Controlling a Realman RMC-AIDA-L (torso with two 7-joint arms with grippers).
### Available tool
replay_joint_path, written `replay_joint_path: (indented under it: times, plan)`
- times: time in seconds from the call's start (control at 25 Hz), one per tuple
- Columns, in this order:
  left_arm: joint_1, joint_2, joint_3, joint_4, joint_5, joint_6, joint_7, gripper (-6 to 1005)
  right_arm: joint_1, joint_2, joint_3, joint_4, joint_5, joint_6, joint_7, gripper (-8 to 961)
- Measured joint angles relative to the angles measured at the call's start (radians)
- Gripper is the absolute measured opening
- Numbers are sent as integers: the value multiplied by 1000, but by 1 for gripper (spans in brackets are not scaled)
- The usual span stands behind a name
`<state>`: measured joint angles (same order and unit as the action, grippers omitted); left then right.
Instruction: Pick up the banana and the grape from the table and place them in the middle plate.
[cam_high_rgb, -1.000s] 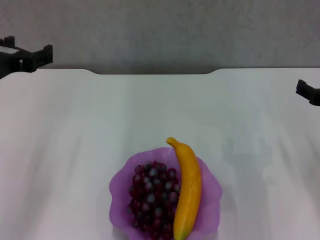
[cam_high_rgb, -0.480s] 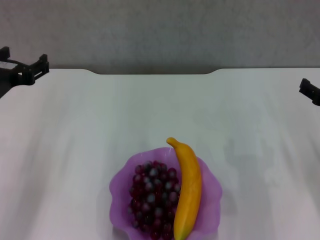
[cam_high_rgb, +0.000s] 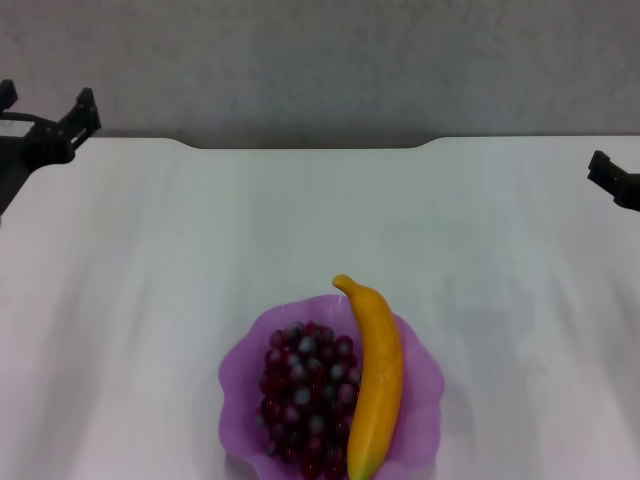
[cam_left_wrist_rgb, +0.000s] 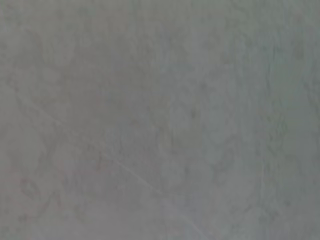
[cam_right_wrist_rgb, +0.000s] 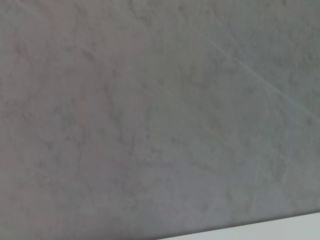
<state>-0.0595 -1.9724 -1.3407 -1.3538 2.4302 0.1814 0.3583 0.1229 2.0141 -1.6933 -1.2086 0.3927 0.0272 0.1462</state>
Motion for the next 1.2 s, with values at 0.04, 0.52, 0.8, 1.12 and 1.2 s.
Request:
replay_joint_path:
  times: [0.04, 0.52, 0.8, 1.12, 1.2]
  plan:
    - [-6, 16, 12, 6, 0, 11, -39, 878, 0, 0, -2, 0, 0, 0, 0, 868]
    - [-68, 235, 148, 83, 188, 126, -477, 877, 0, -2, -16, 0, 0, -14, 1, 868]
    - [0, 169, 10, -56, 324, -93, -374, 876, -7, -3, -16, -1, -2, -14, 0, 868]
    - [50, 0, -133, -146, 336, -226, -149, 876, -35, -2, -21, -47, -13, -24, -7, 868]
    - [45, -5, -138, -146, 323, -238, -141, 876, -47, -2, -33, -56, -15, -54, -8, 868]
